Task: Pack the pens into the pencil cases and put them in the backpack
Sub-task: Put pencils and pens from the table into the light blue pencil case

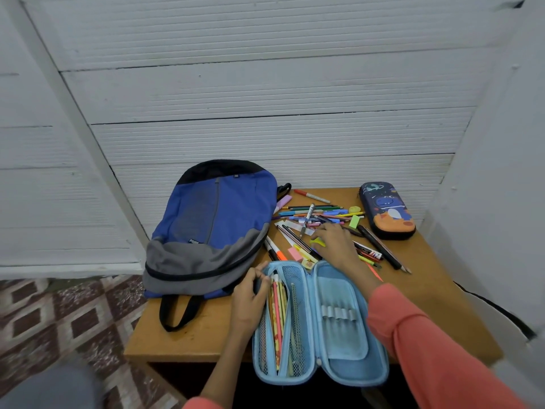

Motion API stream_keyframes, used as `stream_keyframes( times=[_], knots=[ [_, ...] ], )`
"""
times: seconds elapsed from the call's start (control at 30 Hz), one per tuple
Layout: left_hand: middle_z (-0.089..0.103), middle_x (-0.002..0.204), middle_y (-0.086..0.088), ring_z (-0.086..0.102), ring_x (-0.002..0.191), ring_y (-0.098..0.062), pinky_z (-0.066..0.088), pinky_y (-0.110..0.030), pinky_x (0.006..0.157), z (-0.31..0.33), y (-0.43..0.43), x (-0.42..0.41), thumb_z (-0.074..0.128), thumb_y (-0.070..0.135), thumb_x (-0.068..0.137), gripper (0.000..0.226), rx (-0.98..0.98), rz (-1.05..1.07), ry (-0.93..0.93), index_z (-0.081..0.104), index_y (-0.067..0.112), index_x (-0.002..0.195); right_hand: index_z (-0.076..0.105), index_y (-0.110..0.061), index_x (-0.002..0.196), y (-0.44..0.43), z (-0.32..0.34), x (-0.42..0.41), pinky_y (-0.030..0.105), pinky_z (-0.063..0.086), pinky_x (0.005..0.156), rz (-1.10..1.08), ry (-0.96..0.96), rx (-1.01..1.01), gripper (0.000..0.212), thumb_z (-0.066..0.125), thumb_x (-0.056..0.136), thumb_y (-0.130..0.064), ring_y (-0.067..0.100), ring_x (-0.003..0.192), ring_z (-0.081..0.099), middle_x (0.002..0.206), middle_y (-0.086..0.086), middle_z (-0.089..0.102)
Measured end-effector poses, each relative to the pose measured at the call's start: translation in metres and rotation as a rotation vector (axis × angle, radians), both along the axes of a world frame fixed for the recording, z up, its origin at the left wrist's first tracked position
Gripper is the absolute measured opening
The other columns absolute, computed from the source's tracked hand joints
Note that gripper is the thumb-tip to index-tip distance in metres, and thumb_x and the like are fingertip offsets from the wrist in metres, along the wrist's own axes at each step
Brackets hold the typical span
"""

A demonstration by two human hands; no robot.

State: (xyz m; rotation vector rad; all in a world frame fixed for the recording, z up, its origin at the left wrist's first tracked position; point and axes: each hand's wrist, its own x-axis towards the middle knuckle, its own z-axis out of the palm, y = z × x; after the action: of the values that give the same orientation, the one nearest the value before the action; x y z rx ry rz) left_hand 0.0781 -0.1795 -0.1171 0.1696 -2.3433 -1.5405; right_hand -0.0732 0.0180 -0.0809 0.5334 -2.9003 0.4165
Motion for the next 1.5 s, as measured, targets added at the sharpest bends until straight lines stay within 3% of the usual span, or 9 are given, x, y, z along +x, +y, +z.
stream_keyframes(
  times=[0.23,0.47,0.6,0.73,0.97,1.13,1.27,1.4,1.5],
  knots=[
    [0.060,0.124,0.022,0.060,0.071,0.000,0.045,-0.017,0.062,0.000,0.000,-0.002,0.056,0.018,0.096,0.021,-0.001,0.005,-0.008,0.049,0.013,0.077,0.073,-0.016,0.102,0.005,0.018,-0.029,0.039,0.044,0.086,-0.138,0.065,-0.119,0.018,0.062,0.090,-0.023,0.030,0.106,0.056,0.110,0.009,0.066],
    [0.062,0.126,0.020,0.053,0.068,-0.008,0.047,-0.033,0.062,-0.004,0.000,-0.003,0.057,0.019,0.095,0.021,-0.007,0.022,0.010,0.047,0.011,0.078,0.070,-0.012,0.115,0.032,0.030,-0.064,0.043,0.045,0.093,-0.340,-0.035,-0.113,0.028,0.057,0.091,-0.008,0.040,0.114,0.052,0.117,0.024,0.061],
    [0.062,0.124,0.022,0.063,0.089,0.002,0.048,-0.021,0.070,-0.002,-0.001,-0.004,0.056,0.019,0.096,0.020,-0.020,0.025,0.008,0.047,0.014,0.078,0.070,-0.014,0.114,0.035,0.030,-0.075,0.041,0.046,0.092,-0.333,-0.098,-0.121,0.029,0.055,0.091,-0.004,0.040,0.113,0.055,0.119,0.024,0.061],
    [0.061,0.124,0.027,0.062,0.069,-0.019,0.049,-0.036,0.065,-0.003,-0.001,-0.004,0.056,0.025,0.095,0.022,-0.023,0.030,0.009,0.046,0.021,0.076,0.073,-0.017,0.107,0.032,0.023,-0.078,0.042,0.049,0.088,-0.279,-0.080,-0.084,0.024,0.057,0.092,-0.008,0.038,0.106,0.059,0.113,0.020,0.066],
    [0.060,0.123,0.032,0.055,0.076,-0.009,0.051,-0.041,0.070,-0.004,-0.002,-0.004,0.050,0.045,0.089,0.028,-0.022,0.016,0.036,0.046,0.019,0.077,0.070,-0.011,0.108,0.025,0.015,-0.077,0.042,0.049,0.087,-0.280,-0.073,-0.001,0.018,0.061,0.093,-0.013,0.037,0.107,0.058,0.112,0.019,0.063],
    [0.060,0.121,0.034,0.053,0.082,-0.005,0.051,-0.037,0.076,-0.006,-0.003,-0.006,0.055,0.026,0.095,0.022,-0.021,0.021,0.012,0.047,0.014,0.078,0.068,-0.009,0.106,0.025,0.016,-0.080,0.042,0.051,0.084,-0.243,-0.103,-0.023,0.016,0.059,0.093,-0.015,0.038,0.104,0.059,0.113,0.018,0.063],
    [0.059,0.124,0.033,0.053,0.080,-0.007,0.049,-0.025,0.070,-0.004,-0.002,-0.005,0.052,0.039,0.091,0.028,-0.022,0.011,0.030,0.046,0.015,0.079,0.066,-0.013,0.115,0.025,0.013,-0.080,0.039,0.047,0.079,-0.187,-0.098,-0.051,0.025,0.049,0.098,-0.018,0.038,0.105,0.059,0.117,0.016,0.064],
    [0.061,0.124,0.029,0.062,0.077,-0.009,0.050,-0.032,0.072,-0.003,-0.002,-0.004,0.056,0.021,0.095,0.020,-0.016,0.023,0.024,0.048,0.013,0.079,0.068,-0.017,0.112,0.020,0.013,-0.081,0.032,0.041,0.074,-0.219,-0.072,0.012,0.025,0.049,0.097,-0.013,0.034,0.106,0.061,0.115,0.013,0.067],
    [0.061,0.123,0.030,0.058,0.066,-0.013,0.049,-0.029,0.063,-0.002,-0.001,-0.004,0.056,0.019,0.096,0.021,-0.015,0.027,0.022,0.047,0.016,0.078,0.070,-0.018,0.111,0.014,0.016,-0.081,0.034,0.046,0.078,-0.263,-0.053,0.080,0.028,0.052,0.093,-0.007,0.033,0.107,0.061,0.114,0.014,0.067]
  ],
)
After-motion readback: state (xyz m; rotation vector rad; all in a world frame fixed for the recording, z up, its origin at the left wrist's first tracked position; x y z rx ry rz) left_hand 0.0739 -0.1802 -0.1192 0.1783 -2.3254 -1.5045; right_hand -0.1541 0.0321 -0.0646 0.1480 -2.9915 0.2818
